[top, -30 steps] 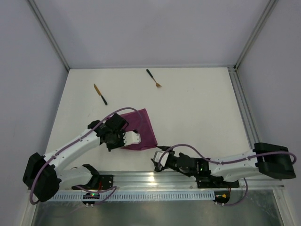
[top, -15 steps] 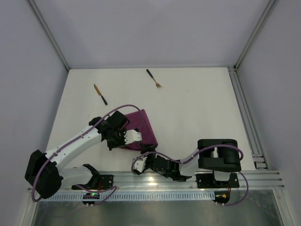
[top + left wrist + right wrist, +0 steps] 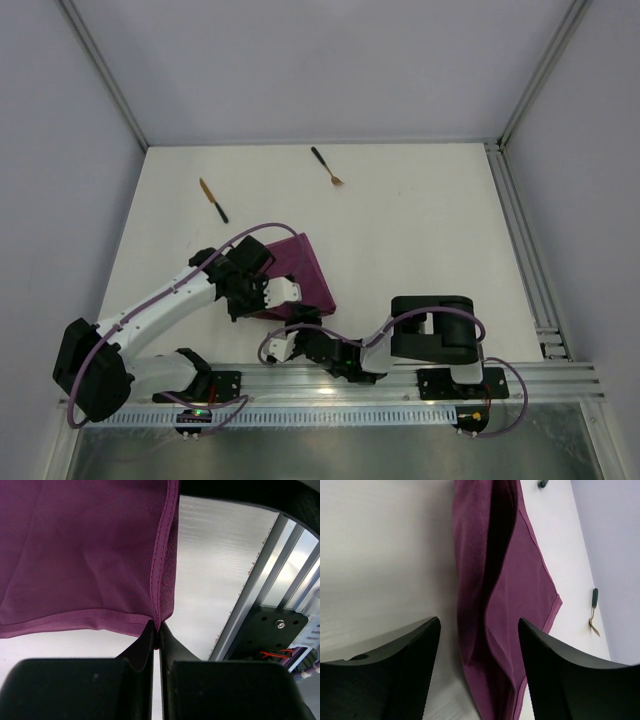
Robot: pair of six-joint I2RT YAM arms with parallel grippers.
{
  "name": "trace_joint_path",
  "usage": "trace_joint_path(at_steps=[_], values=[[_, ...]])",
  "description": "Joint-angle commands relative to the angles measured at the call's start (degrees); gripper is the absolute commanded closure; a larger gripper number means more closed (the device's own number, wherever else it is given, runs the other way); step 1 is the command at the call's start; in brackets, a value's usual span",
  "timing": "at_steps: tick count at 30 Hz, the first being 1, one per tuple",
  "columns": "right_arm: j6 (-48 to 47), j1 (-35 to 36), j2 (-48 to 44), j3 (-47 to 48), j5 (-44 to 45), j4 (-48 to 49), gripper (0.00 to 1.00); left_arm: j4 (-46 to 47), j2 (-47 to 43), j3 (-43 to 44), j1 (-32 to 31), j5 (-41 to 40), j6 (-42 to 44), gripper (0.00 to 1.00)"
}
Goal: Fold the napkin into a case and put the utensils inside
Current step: Pick up the upper triangle-folded napkin from the center of the board, then turn over the upper triangle folded napkin at the center of the board.
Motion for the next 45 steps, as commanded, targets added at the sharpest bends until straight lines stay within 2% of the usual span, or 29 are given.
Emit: trace_joint_path(at_steps=[1, 7, 10, 15, 25, 27, 29, 32, 39, 45], values=[[0.4, -1.0, -0.6, -1.1, 4.3, -4.2, 0.33, -2.5, -1.1, 2.1, 0.6, 2.1, 0.5, 1.0], [2.3, -1.8, -1.9, -4.6, 8.9, -7.1, 0.35, -3.5, -1.7, 2.0, 1.0, 2.5, 0.9, 1.0], [4.0, -2.4, -2.4, -5.3, 8.8, -8.5, 0.4, -3.7, -1.7, 2.0, 1.1, 2.9, 0.9, 1.0], [4.5, -2.6, -3.0, -5.3, 9.0, -9.3, 0.62, -3.7, -1.8, 2.0, 1.4, 2.9, 1.0, 1.0], [6.8, -4.3, -7.1, -6.2, 6.8, -12.4, 0.72, -4.2, -2.5, 2.7, 2.5, 2.9, 0.8, 1.0], [6.8, -4.4, -7.5, -5.7, 6.5, -13.5, 0.79, -4.3, -2.7, 3.0, 2.6, 2.9, 0.6, 1.0], [7.5, -4.4, -8.9, -4.8, 5.2, -17.3, 0.88, -4.4, -2.6, 3.2, 2.8, 2.8, 0.2, 1.0], [8.4, -4.5, -12.3, -3.8, 2.9, -21.8, 0.96, -4.3, -3.0, 3.8, 3.3, 1.5, -0.3, 1.0], [13.6, -6.6, -24.0, -1.3, -6.6, -34.9, 0.96, -4.9, -4.5, 5.9, 5.1, 0.0, -2.1, 1.0], [15.1, -9.1, -31.7, 4.0, -16.1, -51.4, 0.96, -8.4, -6.2, 11.5, 6.2, -3.3, -3.6, 1.0]])
